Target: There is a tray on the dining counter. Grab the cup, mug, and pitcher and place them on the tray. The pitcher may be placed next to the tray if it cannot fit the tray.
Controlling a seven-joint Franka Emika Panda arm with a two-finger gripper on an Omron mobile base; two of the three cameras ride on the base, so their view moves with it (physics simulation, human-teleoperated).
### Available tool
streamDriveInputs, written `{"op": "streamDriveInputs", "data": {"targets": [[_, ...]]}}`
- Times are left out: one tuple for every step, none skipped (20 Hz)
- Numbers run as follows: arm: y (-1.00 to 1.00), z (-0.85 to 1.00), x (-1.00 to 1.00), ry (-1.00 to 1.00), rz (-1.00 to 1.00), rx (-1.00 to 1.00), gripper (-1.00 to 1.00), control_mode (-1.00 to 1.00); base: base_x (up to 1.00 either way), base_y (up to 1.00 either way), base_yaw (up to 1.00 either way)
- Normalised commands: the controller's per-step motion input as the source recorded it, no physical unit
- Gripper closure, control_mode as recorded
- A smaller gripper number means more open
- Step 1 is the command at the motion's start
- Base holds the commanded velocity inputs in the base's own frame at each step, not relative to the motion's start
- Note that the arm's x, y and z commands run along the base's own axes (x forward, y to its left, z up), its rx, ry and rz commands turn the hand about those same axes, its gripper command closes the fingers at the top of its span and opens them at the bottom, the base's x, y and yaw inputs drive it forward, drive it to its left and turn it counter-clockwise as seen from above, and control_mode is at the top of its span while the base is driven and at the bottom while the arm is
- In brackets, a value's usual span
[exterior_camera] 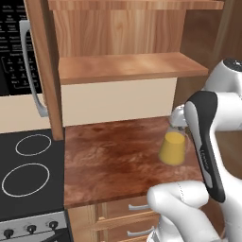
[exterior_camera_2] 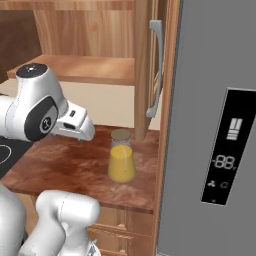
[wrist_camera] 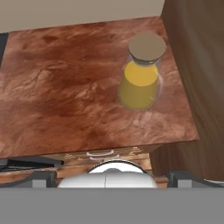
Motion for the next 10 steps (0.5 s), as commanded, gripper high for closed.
{"op": "streamDriveInputs", "data": {"targets": [[-0.22,-0.4,0.0,0.0,0.0,0.0,-1.0,-1.0,0.0,0.0,0.0],[-0.22,-0.35,0.0,0.0,0.0,0.0,-1.0,-1.0,0.0,0.0,0.0],[-0.22,-0.35,0.0,0.0,0.0,0.0,-1.0,-1.0,0.0,0.0,0.0],[-0.32,-0.25,0.0,0.01,0.0,0.0,-1.0,-1.0,0.0,0.0,0.0],[-0.34,-0.25,0.0,0.02,0.0,0.0,-1.0,-1.0,0.0,0.0,0.0],[-0.34,-0.24,0.0,0.03,0.0,0.0,-1.0,-1.0,0.0,0.0,0.0],[-0.34,-0.22,0.0,0.04,0.01,0.0,-1.0,-1.0,0.0,0.0,0.0],[-0.32,-0.24,0.0,0.04,0.02,0.0,-1.0,-1.0,0.0,0.0,0.0],[-0.29,-0.24,0.0,0.05,0.03,0.0,-1.0,-1.0,0.0,0.0,0.0],[-0.26,-0.24,0.0,0.05,0.03,0.0,-1.0,-1.0,0.0,0.0,0.0]]}}
